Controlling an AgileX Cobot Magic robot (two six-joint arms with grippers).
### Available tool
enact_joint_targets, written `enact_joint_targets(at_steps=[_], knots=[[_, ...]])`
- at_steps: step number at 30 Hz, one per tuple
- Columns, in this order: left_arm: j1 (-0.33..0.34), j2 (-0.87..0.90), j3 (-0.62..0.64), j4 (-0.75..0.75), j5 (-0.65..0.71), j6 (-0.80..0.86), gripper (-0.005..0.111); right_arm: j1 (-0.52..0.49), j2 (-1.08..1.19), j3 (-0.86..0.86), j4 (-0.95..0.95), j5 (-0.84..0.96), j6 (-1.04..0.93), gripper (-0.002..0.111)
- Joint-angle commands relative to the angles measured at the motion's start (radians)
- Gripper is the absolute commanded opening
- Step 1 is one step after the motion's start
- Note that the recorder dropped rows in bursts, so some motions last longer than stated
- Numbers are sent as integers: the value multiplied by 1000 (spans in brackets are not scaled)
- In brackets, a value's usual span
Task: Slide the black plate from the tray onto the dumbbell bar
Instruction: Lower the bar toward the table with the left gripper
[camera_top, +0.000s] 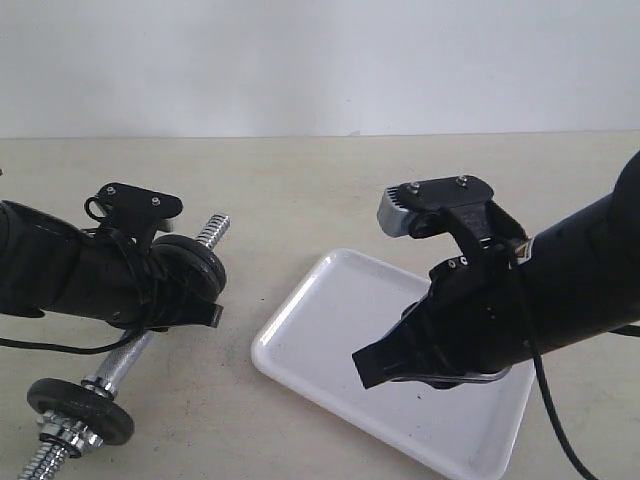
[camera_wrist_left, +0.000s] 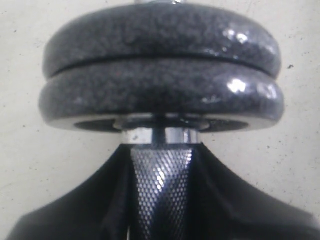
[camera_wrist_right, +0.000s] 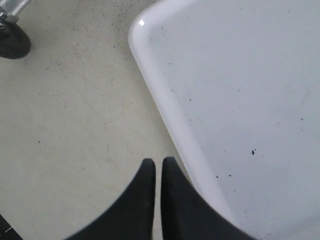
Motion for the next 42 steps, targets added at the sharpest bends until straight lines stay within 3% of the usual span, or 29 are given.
enact_joint_targets(at_steps=[1,4,6,13,15,42], knots=[[-1,-19,-23,5,-33,-26,4,2,-4,12,-6,5,-14,0],[-1,-19,-23,7,-34,-11,6,2,-4,36,-6,-13,-14,0],[-1,-19,-23,7,-34,0,13,2,-4,62,-6,-39,-14,0],[-1,-19,-23,18,-95,0,65,2,-4,152,-4,-125,-14,0],[-1,-19,-23,8,-109,-3,72,2,-4,159,-4,-127,-14,0],[-1,-19,-23,4,-107,-59,68,2,-4,168,-2,-145,-14,0]])
